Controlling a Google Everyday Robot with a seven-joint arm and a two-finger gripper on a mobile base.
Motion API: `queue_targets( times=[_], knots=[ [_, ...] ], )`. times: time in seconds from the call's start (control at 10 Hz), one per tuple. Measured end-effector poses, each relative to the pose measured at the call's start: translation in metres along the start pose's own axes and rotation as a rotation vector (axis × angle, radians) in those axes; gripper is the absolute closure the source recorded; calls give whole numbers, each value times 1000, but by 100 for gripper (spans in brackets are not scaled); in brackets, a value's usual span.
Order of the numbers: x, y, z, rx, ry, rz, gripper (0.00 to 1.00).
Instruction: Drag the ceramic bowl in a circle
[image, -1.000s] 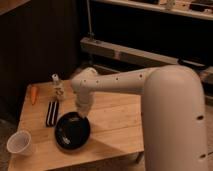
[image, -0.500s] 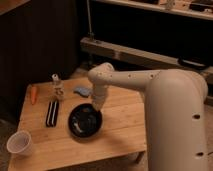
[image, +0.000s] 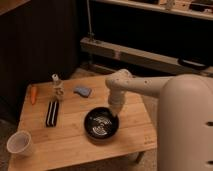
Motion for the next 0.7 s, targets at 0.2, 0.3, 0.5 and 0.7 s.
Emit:
queue_targets(
  times=[0.2,0.3,0.5,0.7],
  knots=[
    [33,-24,-7,41,22,38,86],
    [43,-26,-13,63,31,32,86],
    [56,-14,-19,89,43,-16,86],
    [61,14,-24,98,47,-87,86]
  ],
)
